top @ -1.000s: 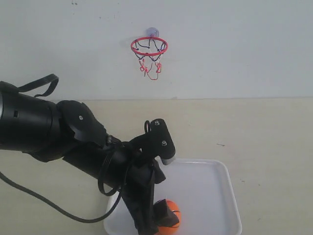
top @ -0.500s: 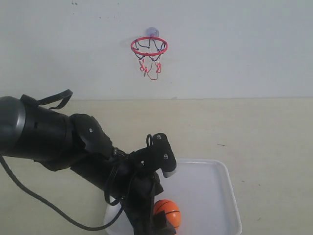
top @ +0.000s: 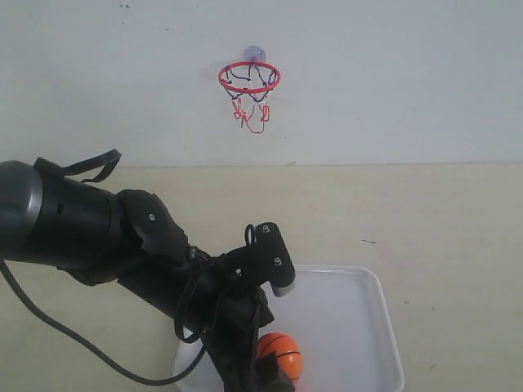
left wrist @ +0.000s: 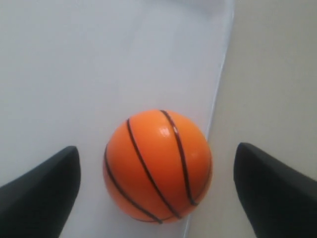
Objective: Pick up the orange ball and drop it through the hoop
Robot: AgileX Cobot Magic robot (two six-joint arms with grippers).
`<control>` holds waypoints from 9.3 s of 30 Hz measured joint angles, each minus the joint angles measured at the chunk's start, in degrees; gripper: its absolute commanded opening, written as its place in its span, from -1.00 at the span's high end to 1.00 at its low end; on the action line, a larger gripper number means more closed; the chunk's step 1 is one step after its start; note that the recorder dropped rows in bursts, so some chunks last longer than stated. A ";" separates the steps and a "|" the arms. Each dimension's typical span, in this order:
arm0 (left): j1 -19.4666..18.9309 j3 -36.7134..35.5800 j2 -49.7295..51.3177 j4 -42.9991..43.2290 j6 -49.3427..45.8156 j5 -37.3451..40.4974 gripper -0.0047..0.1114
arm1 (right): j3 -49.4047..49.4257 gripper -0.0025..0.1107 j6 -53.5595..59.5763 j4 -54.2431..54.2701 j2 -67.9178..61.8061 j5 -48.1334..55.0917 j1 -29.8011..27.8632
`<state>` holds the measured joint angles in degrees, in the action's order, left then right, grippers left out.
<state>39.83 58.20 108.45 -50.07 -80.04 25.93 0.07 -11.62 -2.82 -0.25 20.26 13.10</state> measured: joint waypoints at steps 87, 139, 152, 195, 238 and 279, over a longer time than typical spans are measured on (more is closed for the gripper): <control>-27.81 78.27 29.45 -12.19 10.46 6.96 0.85 | 0.00 0.96 0.00 0.00 0.00 0.00 0.00; -27.81 78.80 34.11 -33.68 -0.12 12.36 -0.45 | 0.00 0.96 0.00 0.00 0.00 -0.11 0.00; -34.19 78.89 29.39 -17.27 16.39 32.44 0.85 | 0.00 0.96 0.00 0.00 0.00 -0.11 0.00; -41.55 -19.59 -45.46 -31.40 10.35 42.00 0.85 | 0.00 0.96 0.00 0.00 0.00 0.00 0.00; -41.44 -34.93 -86.32 -36.01 10.35 39.23 0.85 | 0.00 0.96 0.00 0.00 0.00 0.00 0.00; -46.60 -56.73 -108.23 33.57 76.43 -19.00 0.85 | 0.00 0.96 0.00 0.00 0.00 -0.11 0.00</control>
<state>-6.77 1.47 0.23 -16.50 -3.62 6.93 0.07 -11.62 -2.82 -0.25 20.15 13.10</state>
